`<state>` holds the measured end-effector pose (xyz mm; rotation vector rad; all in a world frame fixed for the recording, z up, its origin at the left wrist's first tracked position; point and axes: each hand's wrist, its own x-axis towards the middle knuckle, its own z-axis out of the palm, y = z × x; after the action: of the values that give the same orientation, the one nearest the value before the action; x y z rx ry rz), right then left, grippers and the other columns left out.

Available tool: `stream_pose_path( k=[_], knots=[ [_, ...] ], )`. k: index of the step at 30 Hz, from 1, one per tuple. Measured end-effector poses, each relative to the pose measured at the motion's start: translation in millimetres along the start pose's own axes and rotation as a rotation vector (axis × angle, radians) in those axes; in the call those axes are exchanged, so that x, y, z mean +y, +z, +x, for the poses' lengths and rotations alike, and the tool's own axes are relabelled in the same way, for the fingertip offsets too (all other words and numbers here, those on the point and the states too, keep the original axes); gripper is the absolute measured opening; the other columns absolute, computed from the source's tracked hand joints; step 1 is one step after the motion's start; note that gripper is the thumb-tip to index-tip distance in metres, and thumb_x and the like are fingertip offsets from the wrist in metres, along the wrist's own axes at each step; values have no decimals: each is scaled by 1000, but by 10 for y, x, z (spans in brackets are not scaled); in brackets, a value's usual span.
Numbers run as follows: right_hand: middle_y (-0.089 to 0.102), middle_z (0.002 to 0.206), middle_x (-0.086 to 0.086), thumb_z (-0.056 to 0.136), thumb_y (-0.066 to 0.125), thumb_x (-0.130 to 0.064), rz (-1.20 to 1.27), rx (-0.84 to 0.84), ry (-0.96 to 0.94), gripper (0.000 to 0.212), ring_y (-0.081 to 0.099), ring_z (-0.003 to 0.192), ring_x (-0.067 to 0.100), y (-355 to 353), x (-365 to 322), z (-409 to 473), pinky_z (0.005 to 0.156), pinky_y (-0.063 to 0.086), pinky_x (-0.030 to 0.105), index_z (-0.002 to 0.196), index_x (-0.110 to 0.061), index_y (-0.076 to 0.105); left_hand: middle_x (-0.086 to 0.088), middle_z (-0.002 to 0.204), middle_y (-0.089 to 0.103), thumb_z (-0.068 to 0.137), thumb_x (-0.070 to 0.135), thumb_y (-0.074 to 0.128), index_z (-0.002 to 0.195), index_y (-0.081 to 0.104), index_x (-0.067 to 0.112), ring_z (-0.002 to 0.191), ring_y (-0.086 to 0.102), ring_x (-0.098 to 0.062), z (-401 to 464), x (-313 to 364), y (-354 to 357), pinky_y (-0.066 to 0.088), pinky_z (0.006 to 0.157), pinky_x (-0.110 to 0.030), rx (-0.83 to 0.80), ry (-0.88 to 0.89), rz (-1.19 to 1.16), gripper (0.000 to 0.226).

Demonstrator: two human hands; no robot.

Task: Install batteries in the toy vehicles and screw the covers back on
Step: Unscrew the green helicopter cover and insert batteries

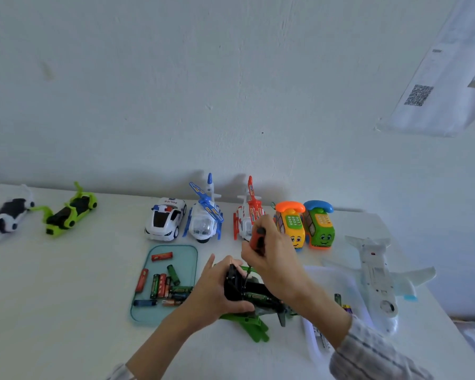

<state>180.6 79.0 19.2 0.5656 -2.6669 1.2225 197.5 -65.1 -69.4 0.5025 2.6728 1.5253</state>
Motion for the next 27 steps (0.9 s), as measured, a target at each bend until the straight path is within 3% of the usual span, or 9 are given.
stream_pose_path(
  k=[7,9,12,14,18,21,23,25,27],
  knots=[
    [39,63,-8,90,56,-15,-38,-88,-27,19,38,50,6,34,-16,69,48,34,18,89,-19,38,16,106,66,66,37,85,105,53,25,102,32,35,11,3,5,-16,105,-6,11,13,33,52],
    [39,64,-6,89,55,-14,-55,-127,-36,20,36,51,8,39,-44,98,47,33,18,89,-19,36,20,108,64,67,39,85,106,51,34,105,35,32,11,9,0,-13,114,-16,1,27,57,52],
    [39,67,-5,89,55,-14,-96,-208,-64,21,37,56,9,43,-104,149,47,31,20,93,-19,35,38,103,57,66,34,86,106,53,34,109,41,22,16,26,-25,13,119,-47,-31,16,17,51],
    [40,69,-3,89,54,-13,-106,-242,-84,20,37,58,10,43,-149,190,49,31,21,95,-18,36,44,108,45,64,37,85,107,57,30,110,45,13,12,36,-37,25,115,-53,-49,-7,-32,52],
    [43,65,3,88,54,-11,-112,-294,-145,19,39,55,17,31,-244,241,48,32,30,95,-14,36,43,105,46,60,45,79,109,59,20,108,49,8,7,67,-34,26,113,-55,-54,-18,-85,59],
    [43,63,1,88,55,-13,-112,-234,-172,17,38,53,16,-42,-260,238,49,34,34,92,-14,38,38,105,55,61,39,82,101,56,29,108,49,10,10,14,-15,14,116,-55,-56,-3,-60,48],
    [43,59,-1,87,56,-13,-54,-95,-123,16,43,51,20,-174,-226,252,50,40,38,84,-14,40,28,103,62,60,44,81,93,50,42,113,48,12,8,-24,-16,-4,119,-46,-44,6,-47,46],
    [45,57,2,85,57,-9,19,-3,-39,15,53,53,30,-325,-150,259,52,47,46,79,-12,43,24,108,61,57,53,78,92,46,52,120,43,12,15,-58,-21,-10,118,-35,-32,6,-53,48],
    [53,64,10,85,57,-6,-24,-88,18,19,58,57,30,-420,-53,224,55,51,46,76,-15,43,21,110,62,57,56,77,93,47,52,122,42,12,25,-66,-16,-11,117,-30,-36,12,-48,48]
  ],
)
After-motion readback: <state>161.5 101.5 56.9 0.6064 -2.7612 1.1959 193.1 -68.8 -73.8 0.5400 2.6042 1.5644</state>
